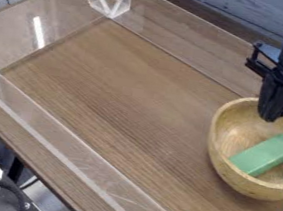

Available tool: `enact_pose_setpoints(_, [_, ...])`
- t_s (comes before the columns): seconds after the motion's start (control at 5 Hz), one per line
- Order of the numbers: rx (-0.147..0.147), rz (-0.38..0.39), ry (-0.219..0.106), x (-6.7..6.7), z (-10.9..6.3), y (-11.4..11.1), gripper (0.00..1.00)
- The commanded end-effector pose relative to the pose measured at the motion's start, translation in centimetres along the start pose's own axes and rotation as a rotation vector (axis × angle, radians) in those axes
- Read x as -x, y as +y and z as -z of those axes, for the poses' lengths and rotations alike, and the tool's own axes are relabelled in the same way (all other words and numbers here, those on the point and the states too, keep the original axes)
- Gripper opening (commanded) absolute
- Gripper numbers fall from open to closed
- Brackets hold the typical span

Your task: Remove the green block from inside the brown bowl and put it on the table

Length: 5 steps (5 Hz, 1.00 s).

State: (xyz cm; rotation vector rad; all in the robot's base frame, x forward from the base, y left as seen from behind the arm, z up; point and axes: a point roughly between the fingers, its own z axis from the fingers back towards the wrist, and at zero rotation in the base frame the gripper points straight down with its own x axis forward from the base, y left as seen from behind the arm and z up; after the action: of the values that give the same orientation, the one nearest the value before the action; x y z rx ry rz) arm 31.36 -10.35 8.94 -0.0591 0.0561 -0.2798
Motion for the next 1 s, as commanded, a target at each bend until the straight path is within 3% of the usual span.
enact_pose_setpoints(0.0, [0.006,0.004,-0.064,-1.2,-1.5,-0.2,0.00])
enact_pose_setpoints(0.2, [0.008,0.004,-0.062,-1.2,-1.4,-0.2,0.00])
enact_pose_setpoints(0.8, [0.018,0.027,0.008,-0.9,2.2,-0.6,0.00])
